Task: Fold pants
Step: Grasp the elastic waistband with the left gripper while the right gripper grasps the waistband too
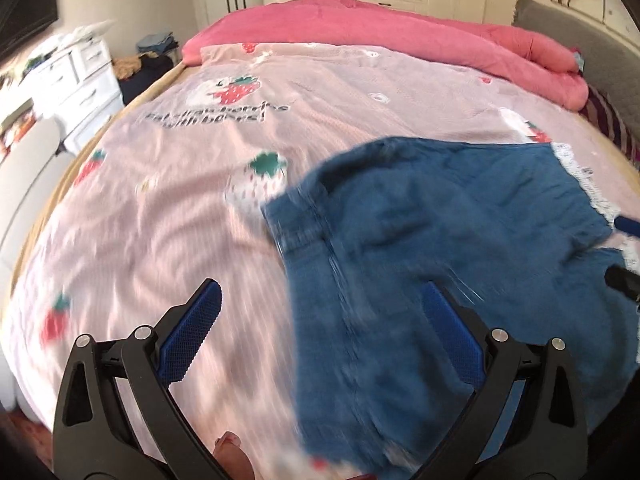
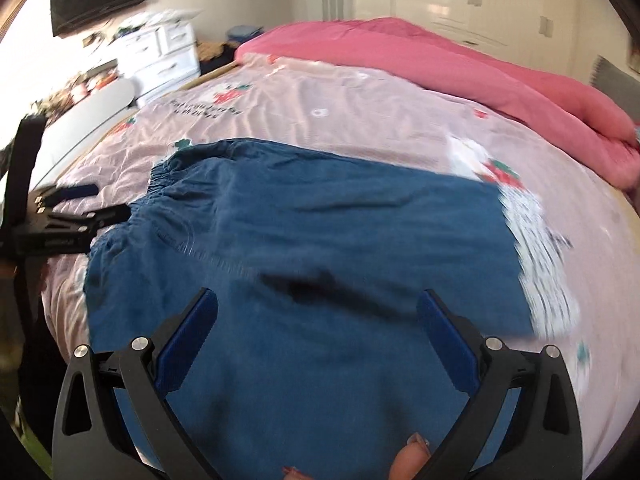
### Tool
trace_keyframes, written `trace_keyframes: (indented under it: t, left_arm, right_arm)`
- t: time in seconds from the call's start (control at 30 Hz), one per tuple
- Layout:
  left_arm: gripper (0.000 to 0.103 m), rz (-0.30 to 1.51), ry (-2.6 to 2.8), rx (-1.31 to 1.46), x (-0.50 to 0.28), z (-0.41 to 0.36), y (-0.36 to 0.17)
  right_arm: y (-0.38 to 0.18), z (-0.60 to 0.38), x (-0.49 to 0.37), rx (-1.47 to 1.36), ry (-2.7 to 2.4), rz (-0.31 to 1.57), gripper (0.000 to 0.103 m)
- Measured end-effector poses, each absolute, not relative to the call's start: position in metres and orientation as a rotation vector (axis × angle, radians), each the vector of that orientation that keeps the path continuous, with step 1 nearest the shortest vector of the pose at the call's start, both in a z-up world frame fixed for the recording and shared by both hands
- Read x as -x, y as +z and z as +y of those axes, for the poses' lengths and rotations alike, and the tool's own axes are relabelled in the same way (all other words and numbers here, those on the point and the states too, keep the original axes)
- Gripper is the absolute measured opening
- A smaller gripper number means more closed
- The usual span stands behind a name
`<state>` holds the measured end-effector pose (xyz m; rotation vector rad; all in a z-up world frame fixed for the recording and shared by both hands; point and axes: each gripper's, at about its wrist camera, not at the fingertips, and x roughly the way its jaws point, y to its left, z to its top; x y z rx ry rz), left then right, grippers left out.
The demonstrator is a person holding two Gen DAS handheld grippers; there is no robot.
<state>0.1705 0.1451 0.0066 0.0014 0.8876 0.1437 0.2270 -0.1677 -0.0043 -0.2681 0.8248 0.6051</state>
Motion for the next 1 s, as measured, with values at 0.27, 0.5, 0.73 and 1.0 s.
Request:
trace_keyframes:
  t: [0.27, 0.5, 0.73, 1.0]
  left_arm:
    - [0.095, 0.935, 0.074, -0.005, -0.237, 0.170, -0.008]
    - [0.059, 0.927, -0.013, -0.008, -0.261, 0.175, -0.016]
    - [0.036, 0.928, -0.090, 0.004, -0.269, 0.178, -0.025]
    - [0.011, 0.926, -0.132, 0.001, -0.273, 0.182, -0.030]
  right_arm:
    - [-0.005, -0.128, -0.317, 0.338, 0.695, 0.863, 0.099]
    - [-0.020, -0.089, -0.356, 0.508, 0.736, 0.868, 0.099]
    - [-0.035, -0.071, -0.379, 0.551, 0.788, 0.908, 0.099]
    - [-0.042, -0.046, -0.392, 0.631, 0.859, 0.879, 0.080]
